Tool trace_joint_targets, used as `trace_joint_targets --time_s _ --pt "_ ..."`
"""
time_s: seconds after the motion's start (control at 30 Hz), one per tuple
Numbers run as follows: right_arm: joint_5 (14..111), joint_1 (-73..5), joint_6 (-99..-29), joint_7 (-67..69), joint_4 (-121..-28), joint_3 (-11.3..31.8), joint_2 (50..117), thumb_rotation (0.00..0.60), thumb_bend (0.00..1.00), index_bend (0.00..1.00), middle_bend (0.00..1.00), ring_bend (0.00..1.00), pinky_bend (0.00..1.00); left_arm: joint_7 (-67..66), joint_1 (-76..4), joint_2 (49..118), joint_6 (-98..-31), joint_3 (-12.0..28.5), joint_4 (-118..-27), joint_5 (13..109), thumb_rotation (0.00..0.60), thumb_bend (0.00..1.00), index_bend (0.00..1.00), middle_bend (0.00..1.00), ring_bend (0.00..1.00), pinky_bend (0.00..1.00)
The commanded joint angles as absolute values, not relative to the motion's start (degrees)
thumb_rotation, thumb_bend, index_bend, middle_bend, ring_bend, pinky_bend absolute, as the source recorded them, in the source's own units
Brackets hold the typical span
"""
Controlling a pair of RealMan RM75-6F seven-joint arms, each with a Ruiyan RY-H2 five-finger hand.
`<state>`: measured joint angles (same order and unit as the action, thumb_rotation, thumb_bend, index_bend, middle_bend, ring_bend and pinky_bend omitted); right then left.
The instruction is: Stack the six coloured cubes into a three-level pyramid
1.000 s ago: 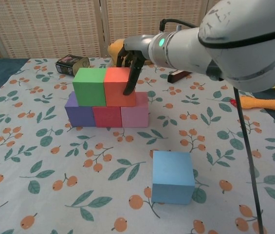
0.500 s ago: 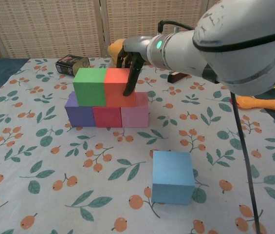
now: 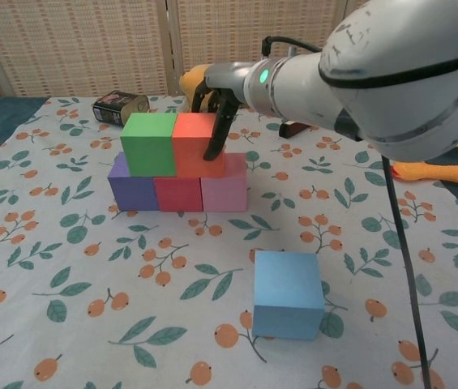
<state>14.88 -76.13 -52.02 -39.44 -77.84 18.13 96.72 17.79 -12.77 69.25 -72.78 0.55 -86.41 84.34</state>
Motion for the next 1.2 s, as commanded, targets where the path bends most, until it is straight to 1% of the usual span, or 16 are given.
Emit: trace_joint_targets --time_s 0.03,0.23,0.4,0.47,0.73,0.93,1.1,1.13,1.2 --pt "14.82 -76.05 -51.97 -39.46 -77.96 18.26 96.65 0.600 0.02 0.20 0.36 0.21 0.05 17.78 -12.78 69.27 -72.74 0.54 -86.40 84.35 0.600 0.32 0.15 0.00 0.05 0.17" --pt "14.48 -75.98 -51.89 -39.88 -78.42 18.32 96.45 0.600 0.02 0.13 0.35 0.19 0.03 17.69 -12.85 69.30 -72.68 0.54 -86.37 84.39 0.600 0.32 0.14 0.00 0.05 0.17" --pt "14.26 -75.92 -52.12 -40.34 -78.97 18.22 96.18 0.600 0.02 0.02 0.28 0.15 0.01 17.45 -13.00 69.31 -72.47 0.58 -86.32 84.38 0.600 0.32 0.15 0.00 0.05 0.17" --pt "14.23 -75.88 -52.20 -40.46 -79.10 18.20 96.08 0.600 0.02 0.00 0.26 0.13 0.01 17.22 -13.13 69.30 -72.30 0.56 -86.33 84.42 0.600 0.32 0.15 0.00 0.05 0.17" --pt "14.63 -75.00 -52.70 -40.01 -81.31 18.52 94.24 0.600 0.02 0.00 0.21 0.11 0.00 17.30 -13.85 69.29 -71.11 0.90 -86.21 83.90 0.600 0.32 0.15 0.00 0.05 0.17" --pt "17.20 -71.38 -53.78 -37.08 -89.28 19.03 87.27 0.600 0.02 0.00 0.20 0.11 0.00 19.79 -15.76 69.55 -68.45 1.35 -84.72 84.07 0.600 0.32 0.15 0.00 0.06 0.17" --pt "19.24 -66.73 -52.45 -33.20 -95.72 17.89 80.13 0.600 0.03 0.00 0.20 0.11 0.00 22.65 -18.01 70.82 -66.08 2.32 -82.53 84.15 0.600 0.31 0.18 0.09 0.12 0.17" --pt "19.51 -65.96 -51.86 -32.44 -96.26 17.49 79.20 0.600 0.04 0.00 0.20 0.11 0.00 23.12 -18.56 71.19 -65.48 2.57 -81.98 84.09 0.600 0.31 0.18 0.10 0.12 0.17" --pt "19.66 -64.49 -49.60 -30.89 -96.95 16.29 77.33 0.600 0.11 0.00 0.20 0.11 0.00 23.72 -20.06 71.90 -63.48 3.07 -80.88 83.75 0.600 0.31 0.17 0.15 0.15 0.17"
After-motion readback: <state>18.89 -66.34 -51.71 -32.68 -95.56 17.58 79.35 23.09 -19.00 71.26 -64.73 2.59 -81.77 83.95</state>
